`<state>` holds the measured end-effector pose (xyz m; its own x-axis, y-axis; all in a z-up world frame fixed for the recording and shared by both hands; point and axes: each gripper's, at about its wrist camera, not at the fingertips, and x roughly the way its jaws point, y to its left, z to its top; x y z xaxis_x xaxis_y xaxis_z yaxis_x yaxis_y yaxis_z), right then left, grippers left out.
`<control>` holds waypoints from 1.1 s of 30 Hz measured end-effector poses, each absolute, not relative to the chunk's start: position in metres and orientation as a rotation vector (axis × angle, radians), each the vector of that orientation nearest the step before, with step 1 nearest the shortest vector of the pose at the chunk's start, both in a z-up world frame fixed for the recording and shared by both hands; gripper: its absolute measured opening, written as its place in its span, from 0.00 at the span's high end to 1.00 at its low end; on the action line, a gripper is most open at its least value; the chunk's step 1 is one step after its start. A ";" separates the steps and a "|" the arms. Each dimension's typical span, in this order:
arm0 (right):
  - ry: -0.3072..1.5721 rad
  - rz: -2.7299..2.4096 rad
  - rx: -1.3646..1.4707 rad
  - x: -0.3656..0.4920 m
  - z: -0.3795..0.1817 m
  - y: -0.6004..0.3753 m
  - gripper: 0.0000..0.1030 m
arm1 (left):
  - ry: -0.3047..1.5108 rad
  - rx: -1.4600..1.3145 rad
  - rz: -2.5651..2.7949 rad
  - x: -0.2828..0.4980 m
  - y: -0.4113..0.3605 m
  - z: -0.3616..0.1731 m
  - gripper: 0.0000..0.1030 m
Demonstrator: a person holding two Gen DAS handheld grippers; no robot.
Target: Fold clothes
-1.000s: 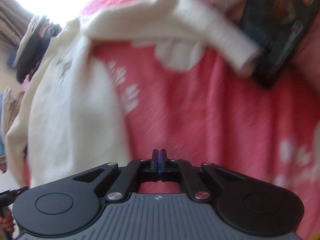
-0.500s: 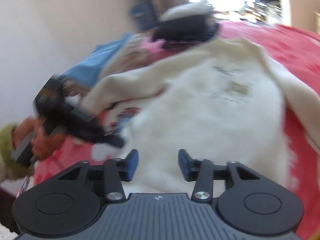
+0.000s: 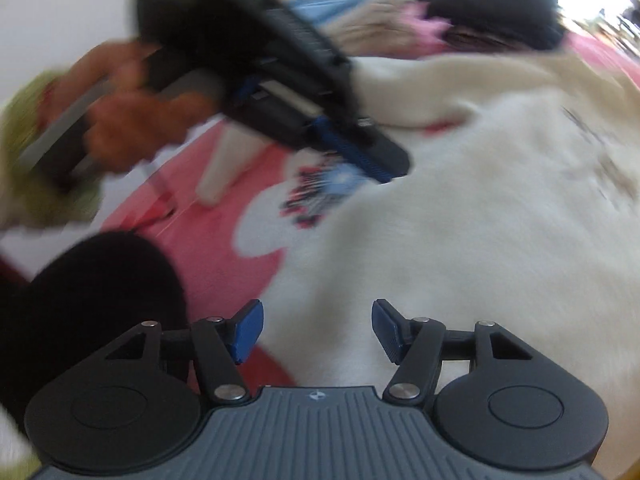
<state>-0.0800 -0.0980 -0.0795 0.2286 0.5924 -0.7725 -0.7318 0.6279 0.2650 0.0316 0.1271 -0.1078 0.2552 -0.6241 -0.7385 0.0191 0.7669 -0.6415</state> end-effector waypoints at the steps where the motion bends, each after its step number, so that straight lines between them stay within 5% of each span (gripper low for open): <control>1: 0.976 0.957 -0.246 -0.085 -0.079 -0.083 0.38 | 1.244 -0.568 -0.447 0.027 0.136 -0.109 0.86; 7: 1.023 1.030 -0.702 -0.099 -0.121 0.001 0.39 | 1.212 -0.551 -0.367 0.006 0.183 -0.114 0.77; 9: 1.037 1.006 -0.782 -0.096 -0.141 0.012 0.47 | 1.184 -0.543 -0.343 0.000 0.192 -0.112 0.76; 10: 1.033 0.992 -0.765 -0.091 -0.142 0.011 0.60 | 1.174 -0.541 -0.339 -0.003 0.196 -0.111 0.76; 12: 1.104 0.918 -0.503 -0.064 -0.125 -0.015 0.85 | 1.161 -0.537 -0.360 -0.009 0.202 -0.110 0.75; 16: 1.153 0.666 0.292 -0.012 -0.096 -0.132 0.87 | 1.150 -0.527 -0.440 -0.018 0.204 -0.111 0.74; 21: 1.091 0.418 1.002 -0.023 -0.131 -0.256 0.87 | 1.151 -0.512 -0.589 -0.021 0.171 -0.116 0.68; 25: 1.033 0.343 1.226 -0.042 -0.151 -0.288 0.87 | 1.165 -0.529 -0.661 -0.021 0.133 -0.122 0.68; 33: 1.035 0.355 1.173 -0.043 -0.149 -0.297 0.86 | 1.021 -0.106 -0.782 -0.038 0.034 -0.099 0.67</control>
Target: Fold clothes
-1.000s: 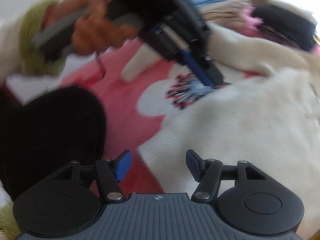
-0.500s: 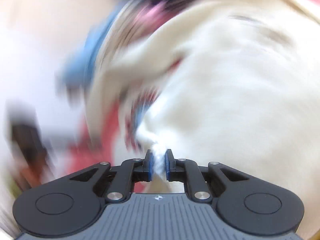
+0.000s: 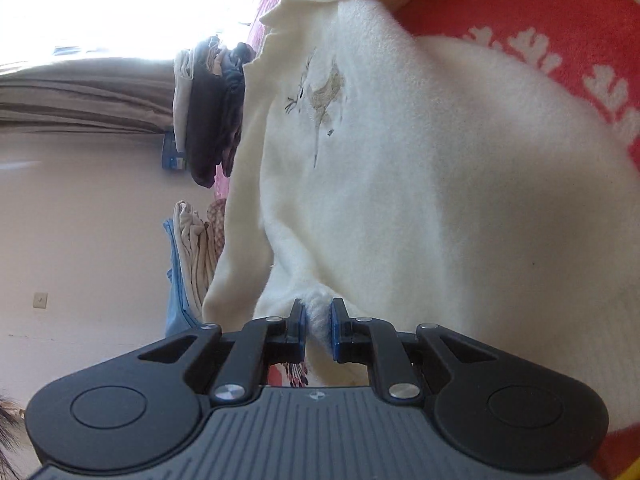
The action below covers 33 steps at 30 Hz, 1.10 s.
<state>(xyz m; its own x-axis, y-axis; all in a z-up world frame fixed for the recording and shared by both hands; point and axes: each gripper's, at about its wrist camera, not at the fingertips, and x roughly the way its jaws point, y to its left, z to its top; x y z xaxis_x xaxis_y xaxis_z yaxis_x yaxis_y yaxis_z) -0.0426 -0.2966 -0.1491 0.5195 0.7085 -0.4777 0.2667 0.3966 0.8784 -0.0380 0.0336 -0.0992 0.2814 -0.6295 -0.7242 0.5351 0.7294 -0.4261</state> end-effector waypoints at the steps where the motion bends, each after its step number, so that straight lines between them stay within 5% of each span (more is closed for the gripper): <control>1: 1.041 0.370 1.149 -0.041 -0.147 -0.296 0.83 | 0.995 -0.056 -0.799 -0.042 0.023 -0.095 0.65; 7: 1.056 0.449 0.991 -0.036 -0.135 -0.280 0.61 | 0.974 0.035 -0.817 -0.046 -0.003 -0.103 0.63; 22: 1.058 0.675 0.133 -0.071 -0.098 -0.241 0.56 | 0.987 0.052 -0.764 -0.015 0.005 -0.133 0.64; 33: 1.036 0.660 0.098 -0.056 -0.114 -0.222 0.93 | 1.060 -0.141 -0.702 -0.015 0.045 -0.122 0.63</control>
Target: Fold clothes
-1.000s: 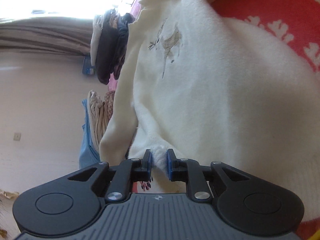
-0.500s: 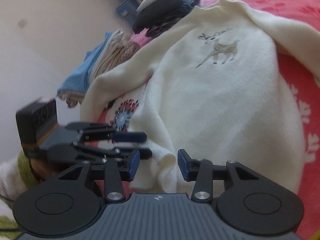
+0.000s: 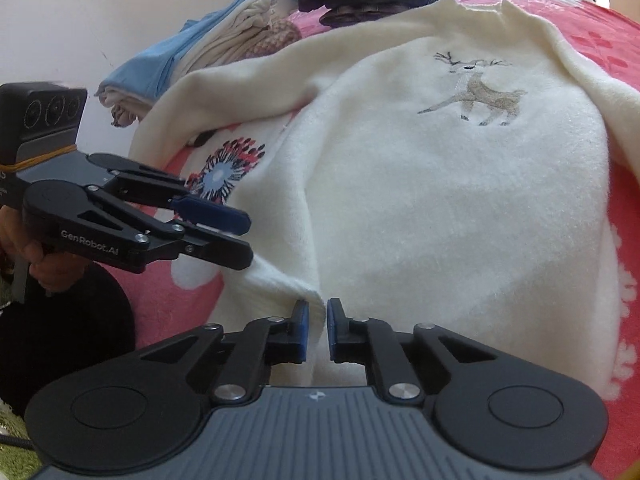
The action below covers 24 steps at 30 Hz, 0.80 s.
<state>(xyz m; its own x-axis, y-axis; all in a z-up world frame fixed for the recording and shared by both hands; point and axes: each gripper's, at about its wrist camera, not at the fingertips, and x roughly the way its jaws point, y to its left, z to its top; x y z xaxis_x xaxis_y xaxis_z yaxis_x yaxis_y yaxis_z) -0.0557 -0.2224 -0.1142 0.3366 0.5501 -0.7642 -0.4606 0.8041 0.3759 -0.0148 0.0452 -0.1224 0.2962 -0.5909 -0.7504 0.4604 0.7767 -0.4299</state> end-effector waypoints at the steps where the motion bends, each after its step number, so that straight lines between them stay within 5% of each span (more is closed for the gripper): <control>1: 1.024 0.649 0.133 -0.055 -0.112 -0.225 0.96 | 1.083 -0.218 -0.686 -0.015 0.056 -0.121 0.63; 8: 0.958 0.601 0.364 -0.056 -0.098 -0.248 1.00 | 1.226 -0.634 -0.619 -0.014 0.092 -0.136 0.62; 18: 0.961 0.670 -0.025 -0.087 -0.086 -0.215 0.95 | 1.336 -0.616 -0.581 -0.007 0.075 -0.160 0.59; 19: 0.954 0.690 -0.051 -0.091 -0.082 -0.215 0.91 | 1.333 -0.623 -0.586 -0.006 0.075 -0.159 0.59; 22: 0.948 0.763 -0.063 -0.098 -0.071 -0.215 0.58 | 1.327 -0.638 -0.593 -0.003 0.075 -0.160 0.59; 24: 0.944 0.809 -0.061 -0.098 -0.068 -0.208 0.51 | 1.326 -0.646 -0.596 0.000 0.072 -0.160 0.59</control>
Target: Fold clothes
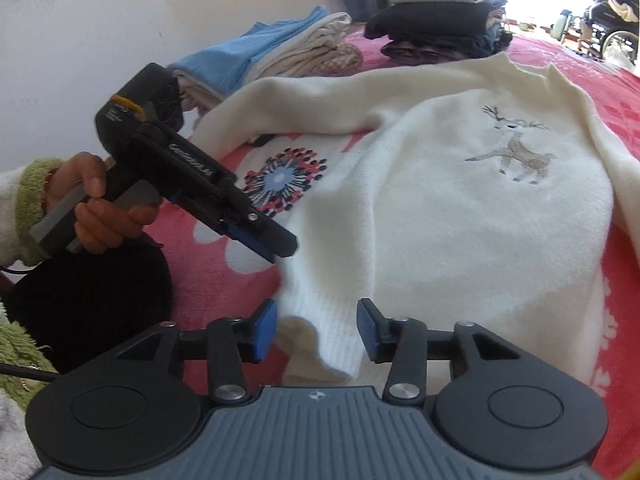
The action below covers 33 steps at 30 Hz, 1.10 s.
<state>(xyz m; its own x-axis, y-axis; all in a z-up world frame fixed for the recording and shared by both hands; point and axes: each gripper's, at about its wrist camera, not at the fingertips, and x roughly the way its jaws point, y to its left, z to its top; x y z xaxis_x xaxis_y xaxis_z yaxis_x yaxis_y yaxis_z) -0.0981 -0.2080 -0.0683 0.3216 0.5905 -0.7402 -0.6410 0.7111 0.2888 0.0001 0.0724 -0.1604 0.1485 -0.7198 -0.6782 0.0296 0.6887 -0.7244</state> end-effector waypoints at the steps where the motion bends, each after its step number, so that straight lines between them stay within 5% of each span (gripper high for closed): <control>1: 0.948 0.821 -0.074 -0.096 -0.069 -0.201 0.50 | 1.323 -0.652 -0.599 0.001 0.071 -0.161 0.59; 4: 1.008 0.810 -0.161 -0.086 -0.085 -0.178 0.58 | 1.317 -0.661 -0.607 0.004 0.069 -0.159 0.59; 5: 1.040 0.784 -0.179 -0.081 -0.093 -0.173 0.86 | 1.315 -0.663 -0.610 0.004 0.069 -0.158 0.59; 6: 1.071 0.756 -0.148 -0.076 -0.099 -0.176 0.91 | 1.313 -0.669 -0.614 0.004 0.071 -0.156 0.59; 10: 1.095 0.664 0.190 -0.063 -0.098 -0.215 0.92 | 1.303 -0.761 -0.628 -0.003 0.088 -0.149 0.57; 14: 1.018 0.676 0.395 -0.078 -0.080 -0.234 0.92 | 1.342 -0.922 -0.629 -0.005 0.093 -0.150 0.54; 21: 0.860 0.835 0.272 -0.106 -0.045 -0.169 0.92 | 1.342 -0.890 -0.674 -0.009 0.084 -0.136 0.50; 24: 0.813 0.867 0.193 -0.113 -0.040 -0.139 0.91 | 1.323 -0.858 -0.664 -0.012 0.087 -0.133 0.71; 25: 0.799 0.860 0.170 -0.115 -0.039 -0.134 0.91 | 1.321 -0.843 -0.654 -0.011 0.089 -0.134 0.88; 28: 0.797 0.802 0.176 -0.116 -0.035 -0.148 0.88 | 1.328 -0.804 -0.608 -0.008 0.098 -0.135 0.95; 31: 0.820 0.642 0.252 -0.116 -0.036 -0.203 0.57 | 1.323 -0.735 -0.580 -0.006 0.106 -0.130 0.95; 33: 0.849 0.410 0.316 -0.113 -0.047 -0.257 0.51 | 1.310 -0.699 -0.580 -0.007 0.110 -0.127 0.95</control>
<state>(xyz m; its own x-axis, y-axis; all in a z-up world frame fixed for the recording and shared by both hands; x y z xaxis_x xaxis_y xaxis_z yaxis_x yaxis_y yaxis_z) -0.1129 -0.2573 -0.0471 0.5906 0.4693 -0.6565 -0.2224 0.8767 0.4266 -0.0071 0.1104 -0.1267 0.1737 -0.7324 -0.6583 -0.0053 0.6678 -0.7444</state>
